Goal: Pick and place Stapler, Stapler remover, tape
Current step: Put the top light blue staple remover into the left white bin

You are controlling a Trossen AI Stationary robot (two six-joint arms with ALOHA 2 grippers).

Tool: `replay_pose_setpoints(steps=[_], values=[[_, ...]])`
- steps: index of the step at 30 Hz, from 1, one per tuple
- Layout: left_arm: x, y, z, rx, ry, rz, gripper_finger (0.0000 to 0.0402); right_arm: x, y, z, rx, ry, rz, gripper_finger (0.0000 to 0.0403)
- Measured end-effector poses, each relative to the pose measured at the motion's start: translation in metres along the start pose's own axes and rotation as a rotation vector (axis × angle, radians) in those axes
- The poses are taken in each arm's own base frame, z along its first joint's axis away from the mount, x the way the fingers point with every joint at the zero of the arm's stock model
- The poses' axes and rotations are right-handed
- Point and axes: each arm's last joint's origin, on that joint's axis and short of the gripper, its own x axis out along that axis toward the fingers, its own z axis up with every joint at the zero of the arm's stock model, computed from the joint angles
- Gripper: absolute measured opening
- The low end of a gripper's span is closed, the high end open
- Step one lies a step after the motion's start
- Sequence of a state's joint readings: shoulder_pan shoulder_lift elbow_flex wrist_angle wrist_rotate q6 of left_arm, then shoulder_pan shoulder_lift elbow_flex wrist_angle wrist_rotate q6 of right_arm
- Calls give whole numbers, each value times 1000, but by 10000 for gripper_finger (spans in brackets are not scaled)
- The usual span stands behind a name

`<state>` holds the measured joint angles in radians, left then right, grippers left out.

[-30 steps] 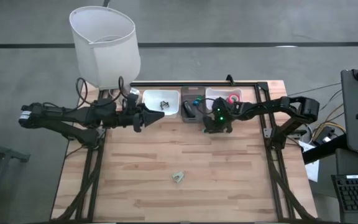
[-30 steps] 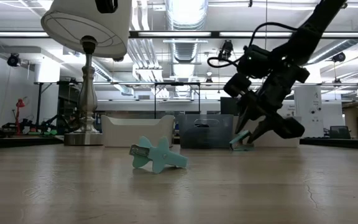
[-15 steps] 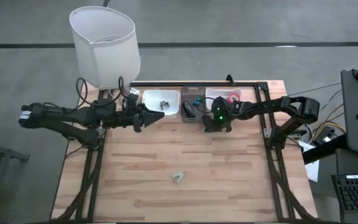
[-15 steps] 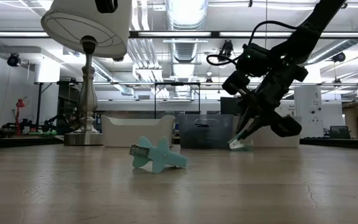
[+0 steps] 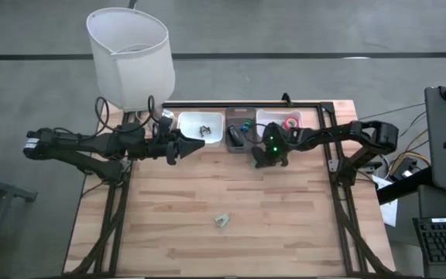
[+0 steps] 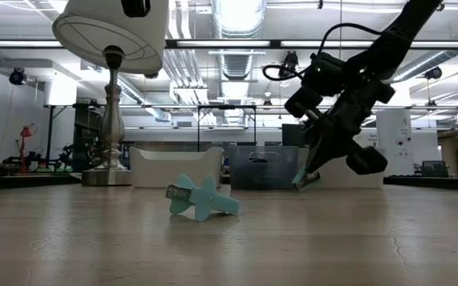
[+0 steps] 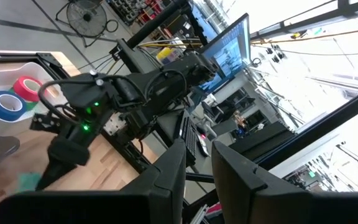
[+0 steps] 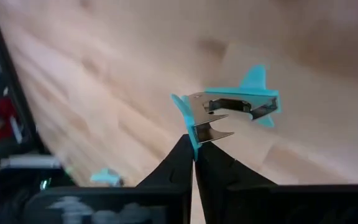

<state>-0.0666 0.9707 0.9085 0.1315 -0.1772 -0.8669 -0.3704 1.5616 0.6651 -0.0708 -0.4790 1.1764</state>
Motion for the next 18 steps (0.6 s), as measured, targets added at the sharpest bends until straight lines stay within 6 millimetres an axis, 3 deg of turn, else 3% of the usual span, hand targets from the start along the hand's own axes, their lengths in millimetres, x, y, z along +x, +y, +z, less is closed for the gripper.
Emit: replay_pose_setpoints(steps=[6, 13, 18], values=[[0, 0, 0, 0, 0, -1, 81, 4, 18, -14, -49, 52, 32, 8], [0, 0, 0, -1, 0, -1, 80, 0, 65, -23, -136, 32, 129, 8], [-1, -1, 0, -3, 14, -20, 81, -9, 101, -17, -195, -73, 195, 8]])
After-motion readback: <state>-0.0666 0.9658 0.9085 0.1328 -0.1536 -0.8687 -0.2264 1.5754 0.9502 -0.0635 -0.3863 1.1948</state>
